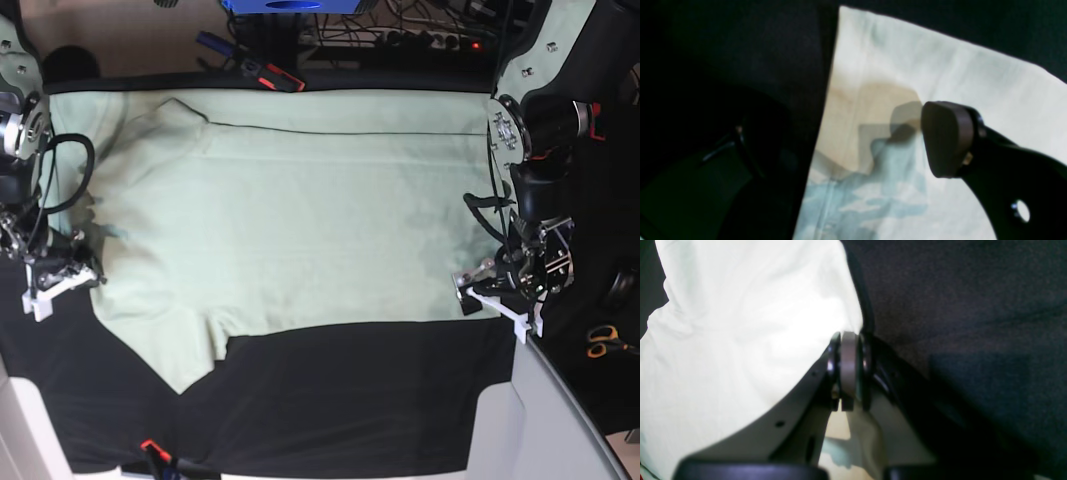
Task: Fold the T-shirt properly
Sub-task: 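Lift the shirt sides and fold the hem half toward the collar half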
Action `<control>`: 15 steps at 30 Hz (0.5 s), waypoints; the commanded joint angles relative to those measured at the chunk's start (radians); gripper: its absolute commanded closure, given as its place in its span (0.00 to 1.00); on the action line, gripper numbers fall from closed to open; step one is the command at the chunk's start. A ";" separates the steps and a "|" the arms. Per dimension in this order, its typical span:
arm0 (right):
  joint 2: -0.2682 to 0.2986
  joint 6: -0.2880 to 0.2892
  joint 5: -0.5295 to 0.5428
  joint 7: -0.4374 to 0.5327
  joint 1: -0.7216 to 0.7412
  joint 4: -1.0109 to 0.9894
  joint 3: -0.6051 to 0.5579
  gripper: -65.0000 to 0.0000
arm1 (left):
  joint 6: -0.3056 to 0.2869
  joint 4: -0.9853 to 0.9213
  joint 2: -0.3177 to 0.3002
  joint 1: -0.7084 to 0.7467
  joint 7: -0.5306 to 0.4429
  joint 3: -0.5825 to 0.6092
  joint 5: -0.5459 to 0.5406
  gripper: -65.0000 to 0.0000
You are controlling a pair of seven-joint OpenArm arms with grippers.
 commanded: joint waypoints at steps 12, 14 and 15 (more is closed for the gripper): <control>0.018 0.011 0.009 0.016 0.028 0.016 0.000 1.00 | -0.001 -0.010 0.005 -0.005 0.009 0.133 -0.021 0.78; 0.020 0.011 0.009 0.016 0.019 0.018 0.000 1.00 | -0.001 -0.009 0.007 -0.005 0.009 0.115 -0.021 0.81; 0.020 0.011 0.009 0.017 0.016 0.019 0.000 1.00 | -0.001 -0.006 0.005 -0.005 0.009 0.109 -0.021 0.81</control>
